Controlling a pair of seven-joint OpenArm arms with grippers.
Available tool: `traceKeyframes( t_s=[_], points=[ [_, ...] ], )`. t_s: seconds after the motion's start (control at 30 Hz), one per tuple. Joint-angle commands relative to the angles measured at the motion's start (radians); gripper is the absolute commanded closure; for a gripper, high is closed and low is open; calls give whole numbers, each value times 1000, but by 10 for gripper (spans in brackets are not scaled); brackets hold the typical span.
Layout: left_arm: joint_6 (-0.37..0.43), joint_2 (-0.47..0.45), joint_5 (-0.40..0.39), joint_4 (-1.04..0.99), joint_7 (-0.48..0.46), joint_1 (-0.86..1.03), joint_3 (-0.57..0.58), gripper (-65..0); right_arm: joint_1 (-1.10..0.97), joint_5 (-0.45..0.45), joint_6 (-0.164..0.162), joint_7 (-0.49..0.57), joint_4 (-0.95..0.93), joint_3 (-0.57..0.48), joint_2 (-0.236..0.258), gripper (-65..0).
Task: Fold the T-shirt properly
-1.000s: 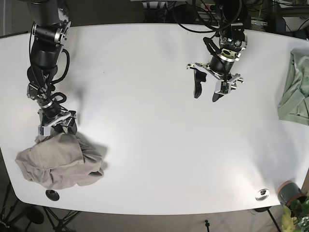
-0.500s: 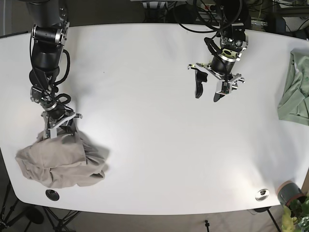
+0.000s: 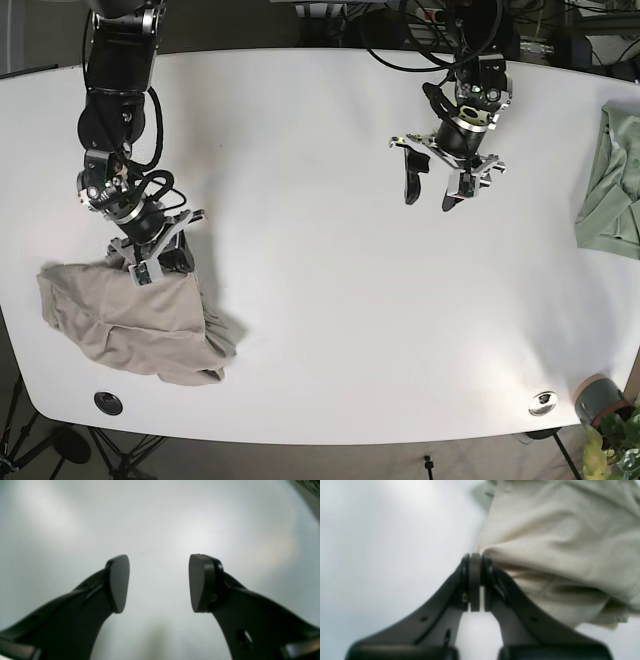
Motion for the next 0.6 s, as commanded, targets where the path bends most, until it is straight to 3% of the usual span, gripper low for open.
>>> traceKeyframes(
  t_s=[0.0, 0.13, 0.33, 0.57],
  points=[
    [-3, 0, -11, 12, -24, -8, 1, -339, -13, 9, 9, -36, 109, 2, -13, 0],
    [-3, 0, -10, 10, -24, -19, 1, -339, -57, 9, 11, -123, 253, -13, -58, 0],
    [-3, 2, -10, 12, -24, -39, 1, -339, -63, 9, 8, -214, 400, -143, -66, 0],
    [-3, 2, -13, 22, -24, -48, -7, -339, -59, 9, 15, -245, 468, -260, -110, 0]
  ],
)
